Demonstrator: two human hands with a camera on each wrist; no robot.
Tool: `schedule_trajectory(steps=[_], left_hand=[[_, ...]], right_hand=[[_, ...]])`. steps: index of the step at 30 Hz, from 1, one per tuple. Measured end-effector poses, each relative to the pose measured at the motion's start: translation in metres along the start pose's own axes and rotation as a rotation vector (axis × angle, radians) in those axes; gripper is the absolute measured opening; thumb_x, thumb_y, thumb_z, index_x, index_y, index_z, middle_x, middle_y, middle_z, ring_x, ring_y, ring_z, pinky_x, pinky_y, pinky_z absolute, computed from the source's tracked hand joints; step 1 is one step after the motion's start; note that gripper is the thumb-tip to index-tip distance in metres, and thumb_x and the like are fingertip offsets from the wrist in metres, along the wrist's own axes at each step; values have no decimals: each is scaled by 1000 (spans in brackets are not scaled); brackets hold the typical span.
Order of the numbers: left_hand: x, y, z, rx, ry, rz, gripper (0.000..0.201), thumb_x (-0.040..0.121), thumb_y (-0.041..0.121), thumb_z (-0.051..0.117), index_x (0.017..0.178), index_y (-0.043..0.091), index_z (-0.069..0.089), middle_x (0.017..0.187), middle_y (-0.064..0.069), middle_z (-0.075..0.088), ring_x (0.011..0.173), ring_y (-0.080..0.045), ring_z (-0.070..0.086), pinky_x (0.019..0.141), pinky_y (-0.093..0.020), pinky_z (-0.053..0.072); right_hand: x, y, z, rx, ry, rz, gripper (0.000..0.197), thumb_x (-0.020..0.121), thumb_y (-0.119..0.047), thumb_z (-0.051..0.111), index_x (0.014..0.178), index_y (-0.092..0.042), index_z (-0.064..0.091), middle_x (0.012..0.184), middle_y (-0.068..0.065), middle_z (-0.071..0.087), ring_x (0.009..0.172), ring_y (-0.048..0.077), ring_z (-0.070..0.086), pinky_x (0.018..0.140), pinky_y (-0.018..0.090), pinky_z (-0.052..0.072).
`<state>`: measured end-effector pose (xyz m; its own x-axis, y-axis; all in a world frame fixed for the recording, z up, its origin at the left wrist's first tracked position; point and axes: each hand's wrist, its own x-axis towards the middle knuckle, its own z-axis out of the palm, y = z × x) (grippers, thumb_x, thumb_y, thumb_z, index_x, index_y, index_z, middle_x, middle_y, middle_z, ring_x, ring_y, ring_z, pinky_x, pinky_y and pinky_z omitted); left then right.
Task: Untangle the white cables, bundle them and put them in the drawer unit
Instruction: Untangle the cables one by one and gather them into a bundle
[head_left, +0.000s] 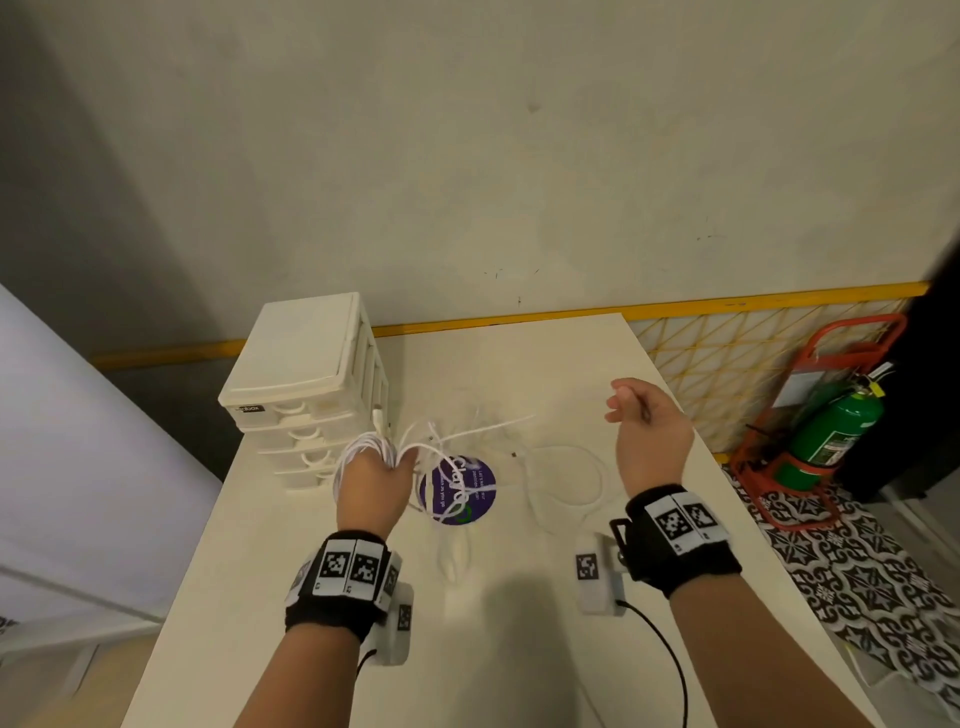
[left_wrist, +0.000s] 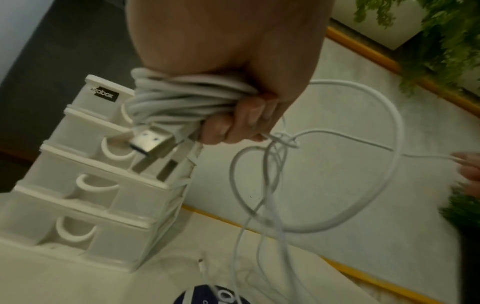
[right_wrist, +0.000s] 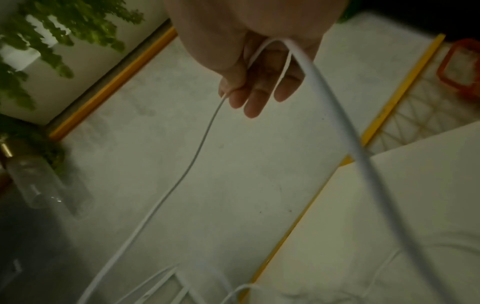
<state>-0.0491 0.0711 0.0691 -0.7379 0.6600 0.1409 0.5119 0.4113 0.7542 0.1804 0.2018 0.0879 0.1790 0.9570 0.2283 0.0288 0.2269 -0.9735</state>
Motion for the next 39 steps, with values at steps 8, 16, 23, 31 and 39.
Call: schedule_trajectory(steps=[8, 16, 23, 31, 39], left_hand=[[3, -5, -7, -169, -32, -114, 35, 86, 25, 62, 85, -8, 52, 85, -26, 58, 79, -36, 56, 66, -35, 39], [-14, 19, 17, -128, -119, 17, 37, 84, 26, 66, 67, 10, 37, 67, -10, 45, 62, -27, 46, 53, -31, 34], [-23, 27, 22, -129, -146, 37, 35, 84, 23, 65, 67, 6, 39, 65, -12, 44, 58, -24, 43, 53, -30, 32], [-5, -15, -1, 46, -27, -124, 30, 87, 30, 63, 75, 6, 48, 84, -17, 57, 88, -35, 58, 77, -34, 39], [-6, -15, 3, -72, -174, -170, 41, 84, 36, 64, 76, -2, 49, 73, -23, 63, 64, -35, 59, 63, -41, 49]], right_hand=[[17, 46, -41, -664, -33, 213, 22, 93, -16, 46, 102, -23, 66, 110, 7, 67, 105, 28, 57, 89, 38, 43], [-11, -7, 7, -493, -652, -119, 27, 89, -32, 58, 110, -16, 66, 114, -3, 64, 108, 13, 56, 95, 25, 40], [-47, 0, 40, -611, -988, -142, 26, 89, -26, 58, 78, -7, 71, 60, -2, 59, 60, 17, 58, 64, 31, 46], [1, -32, 2, 57, -151, 33, 17, 94, -14, 51, 91, -11, 68, 58, 1, 50, 46, 2, 44, 56, 7, 43], [4, -4, -8, -509, -411, 99, 35, 91, -37, 55, 115, -13, 63, 109, 7, 67, 100, 20, 61, 91, 32, 44]])
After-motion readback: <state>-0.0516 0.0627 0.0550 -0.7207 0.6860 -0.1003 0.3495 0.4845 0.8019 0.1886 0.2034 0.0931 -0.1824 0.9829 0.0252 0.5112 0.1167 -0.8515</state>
